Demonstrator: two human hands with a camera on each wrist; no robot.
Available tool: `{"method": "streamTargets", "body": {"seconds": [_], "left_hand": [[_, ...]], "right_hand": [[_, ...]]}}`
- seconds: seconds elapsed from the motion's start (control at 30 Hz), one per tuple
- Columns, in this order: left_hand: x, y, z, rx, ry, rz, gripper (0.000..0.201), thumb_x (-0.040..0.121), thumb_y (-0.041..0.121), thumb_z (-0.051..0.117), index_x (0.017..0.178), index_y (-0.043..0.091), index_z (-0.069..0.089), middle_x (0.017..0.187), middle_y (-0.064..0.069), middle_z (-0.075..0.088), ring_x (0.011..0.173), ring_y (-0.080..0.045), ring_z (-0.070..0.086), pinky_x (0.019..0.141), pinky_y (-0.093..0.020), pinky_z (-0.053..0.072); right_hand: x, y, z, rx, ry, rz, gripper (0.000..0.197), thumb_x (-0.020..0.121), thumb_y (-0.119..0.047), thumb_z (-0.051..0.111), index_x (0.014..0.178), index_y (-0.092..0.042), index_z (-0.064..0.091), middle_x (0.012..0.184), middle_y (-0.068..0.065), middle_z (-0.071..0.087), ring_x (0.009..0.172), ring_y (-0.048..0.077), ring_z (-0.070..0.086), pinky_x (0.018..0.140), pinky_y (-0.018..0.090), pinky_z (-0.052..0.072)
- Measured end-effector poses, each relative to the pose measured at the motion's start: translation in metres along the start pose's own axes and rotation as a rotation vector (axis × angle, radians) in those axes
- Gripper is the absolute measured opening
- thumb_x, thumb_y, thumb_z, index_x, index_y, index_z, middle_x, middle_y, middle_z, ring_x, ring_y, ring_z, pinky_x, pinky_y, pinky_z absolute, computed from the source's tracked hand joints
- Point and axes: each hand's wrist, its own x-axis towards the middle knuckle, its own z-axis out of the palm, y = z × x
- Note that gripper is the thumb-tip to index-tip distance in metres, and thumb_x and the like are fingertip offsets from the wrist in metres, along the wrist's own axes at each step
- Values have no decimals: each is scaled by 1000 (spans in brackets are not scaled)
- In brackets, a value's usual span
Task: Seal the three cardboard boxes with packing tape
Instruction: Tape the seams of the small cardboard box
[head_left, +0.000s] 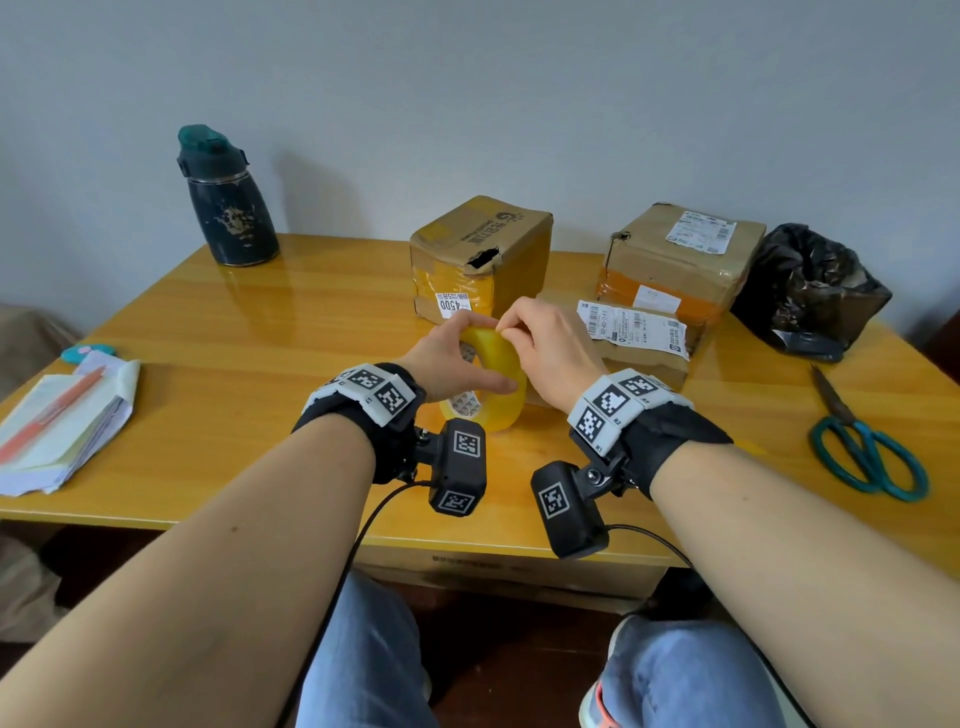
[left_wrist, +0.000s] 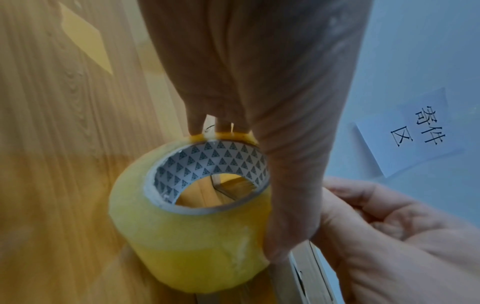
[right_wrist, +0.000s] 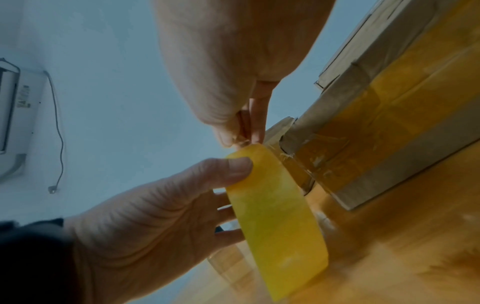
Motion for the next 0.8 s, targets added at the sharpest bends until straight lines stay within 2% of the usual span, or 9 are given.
{"method": "streamTargets", "body": {"seconds": [0.13,0.23,0.37,0.5,0.6,0.67,0.73,0.8], "left_hand": [[1,0,-1,-10,-12,-9,74,69,34,84,129,36,40,106,7,49,97,-13,51,70,-24,44],[1,-2,-2,-37,-16,-20,73,69,33,84,128,37,41,106,3,51,92,-13,52,74,-28,46],[2,-3,-3,-65,-24,-39,73,67,34,85,125,40,42,98,4,51,89,-14,52,75,-30,48],[-1,-2,-4,-88,-31,-61,75,61,37,87,121,45,44,108,0,53,96,-20,56,90,-44,52],[-4,0,-4,-112,-35,-85,81,47,47,87,116,50,45,112,-4,56,101,-23,59,92,-48,52],[-3,-1,-3,-132,-35,-91,84,39,52,85,114,51,46,113,-5,57,103,-24,60,92,-48,52],[-3,-2,-3,-154,-39,-95,80,36,53,85,106,55,47,114,-5,58,104,-24,60,92,-47,53],[-4,-1,-5,-174,-42,-94,77,40,48,87,105,55,46,115,-9,59,104,-26,61,92,-48,53]], "right_hand": [[0,3,-4,49,-13,13,13,96,-12,51,94,-9,64,93,5,66,84,17,57,71,28,43],[1,2,-6,92,-28,20,13,96,-12,52,94,-9,64,91,5,65,84,17,58,73,30,47],[5,4,-6,157,-21,51,13,94,-11,56,94,-7,68,87,0,64,77,11,55,70,26,44],[5,3,-8,214,-32,90,11,92,-10,58,93,-8,69,84,-1,65,72,8,53,66,20,42],[5,4,-9,319,-47,140,9,91,-11,61,88,-13,69,86,3,69,78,15,62,75,31,53],[6,7,-8,407,-74,191,13,91,-11,62,82,-21,66,91,10,72,85,20,67,82,39,56],[6,9,-7,472,-94,225,18,91,-11,62,79,-24,64,95,15,72,89,24,68,85,42,56],[6,8,-9,531,-116,247,18,90,-10,62,79,-23,63,100,17,71,94,28,68,87,42,56]]}}
